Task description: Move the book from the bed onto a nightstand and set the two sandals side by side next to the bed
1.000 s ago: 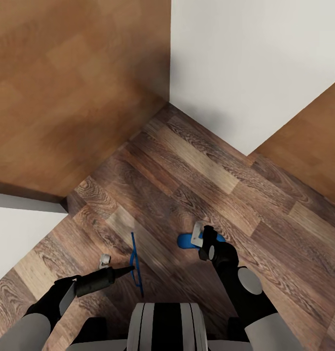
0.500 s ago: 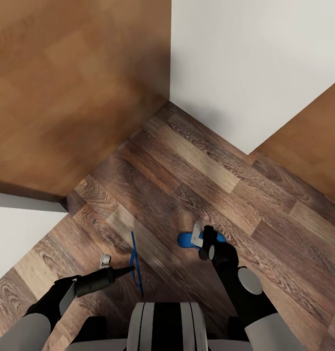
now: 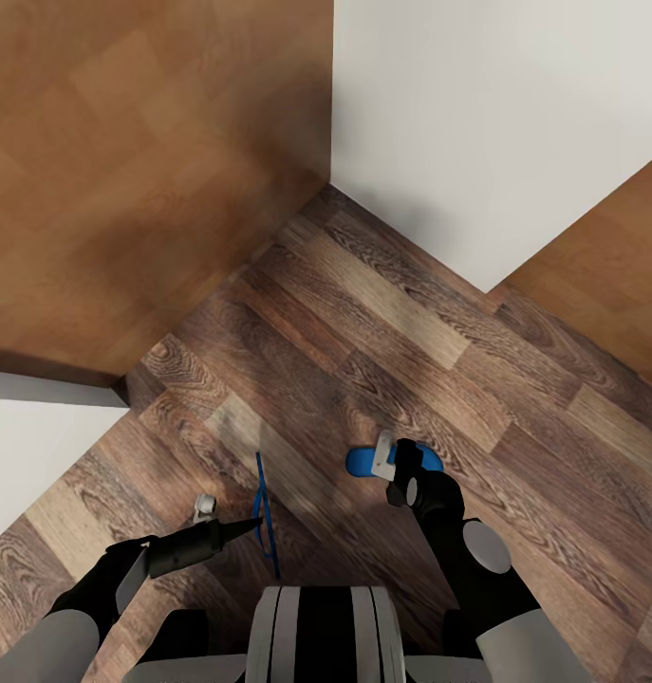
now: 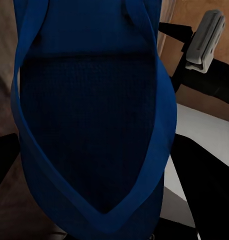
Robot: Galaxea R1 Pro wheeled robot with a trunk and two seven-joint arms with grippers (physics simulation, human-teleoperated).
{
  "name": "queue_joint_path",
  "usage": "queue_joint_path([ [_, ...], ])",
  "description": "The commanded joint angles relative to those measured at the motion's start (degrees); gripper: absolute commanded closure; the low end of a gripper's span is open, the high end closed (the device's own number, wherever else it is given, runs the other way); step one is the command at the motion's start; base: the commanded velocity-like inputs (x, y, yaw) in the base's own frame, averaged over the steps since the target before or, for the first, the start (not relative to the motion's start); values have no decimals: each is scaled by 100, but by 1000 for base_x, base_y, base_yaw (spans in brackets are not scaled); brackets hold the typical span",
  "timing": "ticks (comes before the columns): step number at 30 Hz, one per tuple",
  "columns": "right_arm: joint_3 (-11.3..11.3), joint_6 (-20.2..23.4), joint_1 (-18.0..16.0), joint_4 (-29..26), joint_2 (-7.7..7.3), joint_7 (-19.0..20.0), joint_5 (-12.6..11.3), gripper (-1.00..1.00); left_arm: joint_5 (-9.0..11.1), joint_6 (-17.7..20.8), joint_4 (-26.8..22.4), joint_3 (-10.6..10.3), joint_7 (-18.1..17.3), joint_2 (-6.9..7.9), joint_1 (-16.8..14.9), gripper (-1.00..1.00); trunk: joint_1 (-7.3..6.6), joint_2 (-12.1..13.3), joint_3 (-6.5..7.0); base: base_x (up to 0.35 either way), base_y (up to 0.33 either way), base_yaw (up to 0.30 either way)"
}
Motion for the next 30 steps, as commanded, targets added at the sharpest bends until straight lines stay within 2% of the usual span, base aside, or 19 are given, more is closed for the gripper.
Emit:
queue_joint_path([
  [1, 6, 20, -3, -7, 0, 36, 38, -100, 9, 60, 0, 4, -20, 0, -1, 100, -1, -1, -3, 0, 0, 0],
  [13, 2, 27, -4, 47, 0, 28, 47, -100, 9, 60, 0, 4, -20, 0, -1, 100, -1, -1, -3, 0, 0, 0],
  [19, 2, 20, -2, 443, 0, 27, 52, -100, 9, 60, 0, 4, -26, 0, -1, 100, -1, -1, -3, 0, 0, 0],
  [30, 2, 20, -3, 467, 0, 27, 54, -100, 9, 60, 0, 4, -29, 0, -1, 100, -1, -1, -3, 0, 0, 0],
])
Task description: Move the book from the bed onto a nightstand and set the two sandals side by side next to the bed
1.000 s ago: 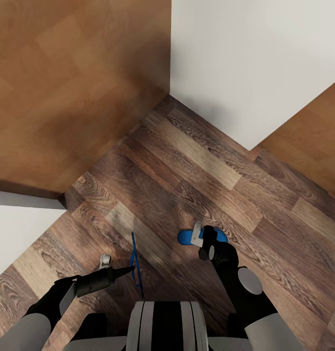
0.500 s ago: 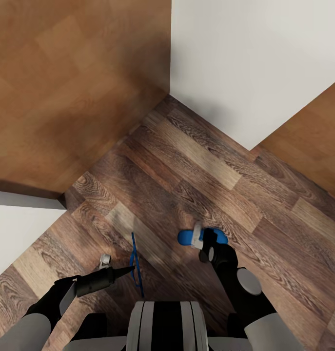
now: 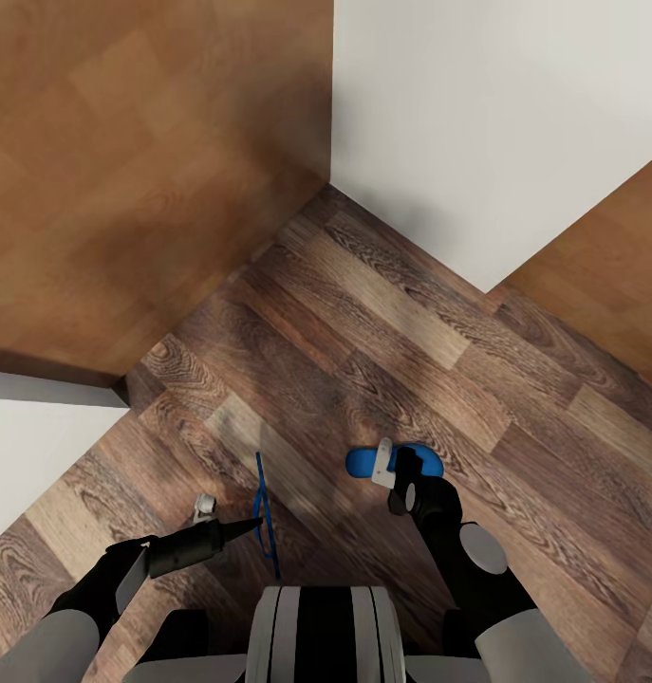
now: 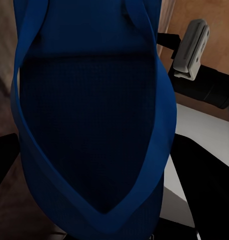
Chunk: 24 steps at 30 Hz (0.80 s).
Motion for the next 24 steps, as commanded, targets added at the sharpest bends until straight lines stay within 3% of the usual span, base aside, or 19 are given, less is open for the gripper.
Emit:
queue_joint_path([
  [1, 7, 40, 0, 145, -1, 41, 12, -100, 8, 59, 0, 4, -19, 0, -1, 100, 0, -1, -3, 0, 0, 0],
  [24, 7, 39, 2, 145, -1, 49, 11, -100, 0, 50, 0, 4, -11, -70, -1, 100, 0, -1, -3, 0, -32, 0],
])
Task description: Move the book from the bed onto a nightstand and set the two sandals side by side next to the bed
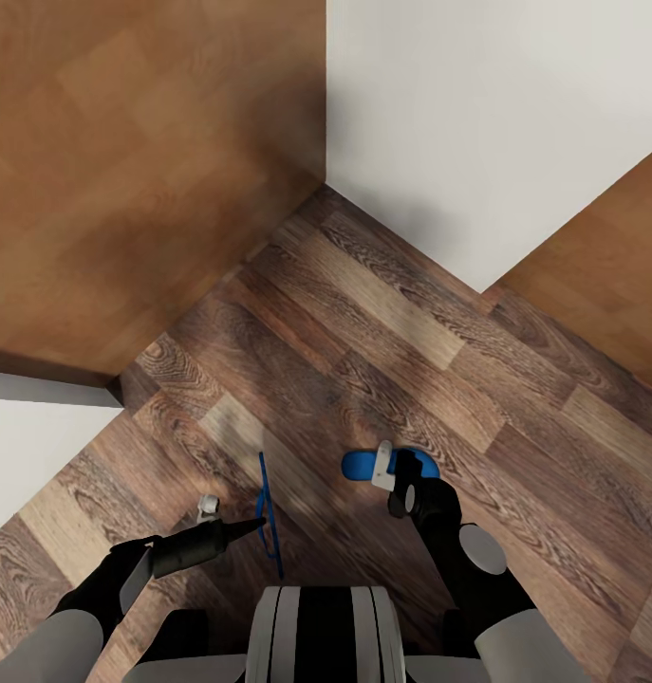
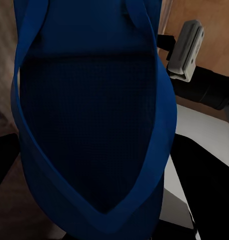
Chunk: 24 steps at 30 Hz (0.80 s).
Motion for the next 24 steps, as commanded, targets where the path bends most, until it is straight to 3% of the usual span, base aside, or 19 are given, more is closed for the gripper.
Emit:
queue_joint_path([
  [1, 5, 41, 0, 60, -1, 40, 27, -100, 8, 60, 0, 4, -20, 0, -1, 100, 0, -1, -3, 0, 0, 0],
  [24, 5, 41, -1, 60, -1, 32, 22, -100, 8, 60, 0, 4, -20, -9, -1, 100, 0, -1, -3, 0, 0, 0],
])
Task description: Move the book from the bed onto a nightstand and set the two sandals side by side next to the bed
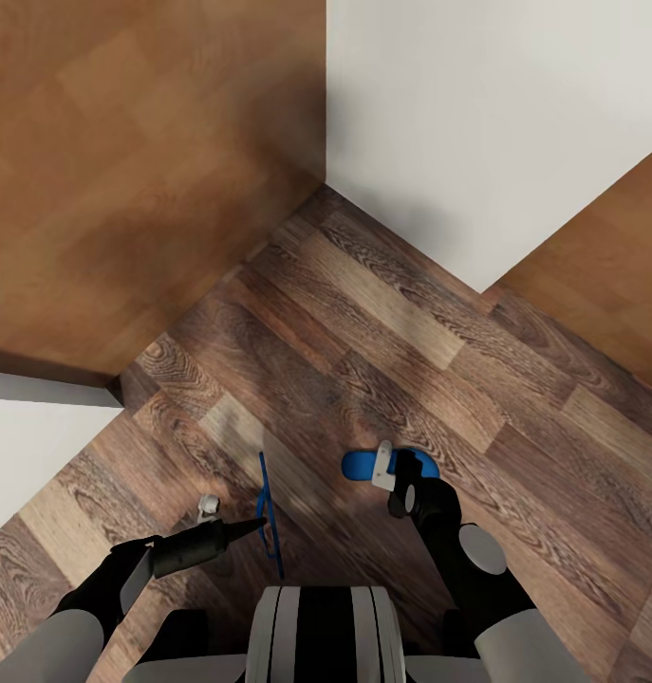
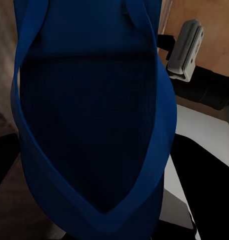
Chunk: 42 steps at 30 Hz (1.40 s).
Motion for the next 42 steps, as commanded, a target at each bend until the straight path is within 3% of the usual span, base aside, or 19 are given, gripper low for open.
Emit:
queue_joint_path([
  [1, 6, 39, -2, 55, -1, 38, 20, -100, 9, 60, 0, 4, -20, 0, -1, 100, 0, -1, -3, 0, 0, 0],
  [42, 6, 40, 1, 55, -1, 39, 28, -100, 9, 60, 0, -5, -12, -18, -1, 100, 0, -1, -3, -2, -14, 0],
])
